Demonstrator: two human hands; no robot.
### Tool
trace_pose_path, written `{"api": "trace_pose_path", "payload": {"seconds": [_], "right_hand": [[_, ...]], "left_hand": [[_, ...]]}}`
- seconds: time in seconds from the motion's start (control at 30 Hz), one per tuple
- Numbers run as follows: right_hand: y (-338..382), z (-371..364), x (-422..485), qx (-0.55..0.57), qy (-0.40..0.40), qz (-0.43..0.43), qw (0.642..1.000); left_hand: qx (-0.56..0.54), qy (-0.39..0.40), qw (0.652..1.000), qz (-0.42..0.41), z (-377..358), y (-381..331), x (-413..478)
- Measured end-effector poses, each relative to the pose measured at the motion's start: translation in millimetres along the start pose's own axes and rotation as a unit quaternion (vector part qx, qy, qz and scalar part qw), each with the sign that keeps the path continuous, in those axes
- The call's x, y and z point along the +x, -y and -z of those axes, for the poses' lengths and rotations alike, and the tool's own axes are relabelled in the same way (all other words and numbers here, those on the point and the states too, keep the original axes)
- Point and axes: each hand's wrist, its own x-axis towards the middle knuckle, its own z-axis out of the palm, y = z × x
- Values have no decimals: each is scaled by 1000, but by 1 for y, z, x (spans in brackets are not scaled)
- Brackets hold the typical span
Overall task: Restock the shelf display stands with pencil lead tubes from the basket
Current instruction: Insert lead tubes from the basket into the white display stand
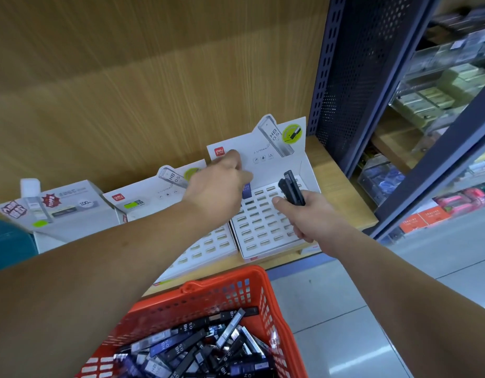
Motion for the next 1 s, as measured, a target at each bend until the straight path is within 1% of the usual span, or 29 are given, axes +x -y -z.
{"api": "trace_pose_path", "payload": {"seconds": [0.07,0.1,0.17,0.23,0.3,0.37,0.4,0.47,0.6,0.67,0.7,0.8,0.83,0.9,1.0], "right_hand": [[6,4,-2,15,38,-12,999],[8,6,-3,23,60,-19,998],[14,8,-5,46,108,-38,992],[22,8,-7,87,159,-65,981],[33,4,-9,110,198,-80,971],[41,-2,-10,95,226,-79,966],[44,-5,-11,76,237,-72,966],[50,-12,-13,34,256,-44,965],[60,-23,-14,4,277,-5,961],[65,-25,-14,20,275,8,961],[66,-25,-13,41,262,10,964],[65,-21,-8,112,176,6,978],[63,-19,-6,123,148,4,981],[60,-16,-2,131,117,-6,984],[57,-17,4,132,120,-16,984]], "left_hand": [[-21,20,1000,7,-1,-4,-3],[-52,14,998,10,-1,-6,-4],[-133,-11,991,18,4,-7,-9],[-222,-21,974,51,11,-9,-16],[-333,-13,936,112,20,-14,-25],[-443,7,880,171,25,-16,-32],[-481,22,853,201,27,-15,-34],[-524,38,816,240,29,-12,-37],[-593,26,749,294,31,1,-35],[-637,39,708,302,32,9,-32],[-657,42,688,306,33,12,-30],[-698,29,628,342,29,23,-28],[-705,18,616,351,27,26,-29],[-710,3,606,357,23,33,-31],[-715,6,608,345,20,37,-34]]}}
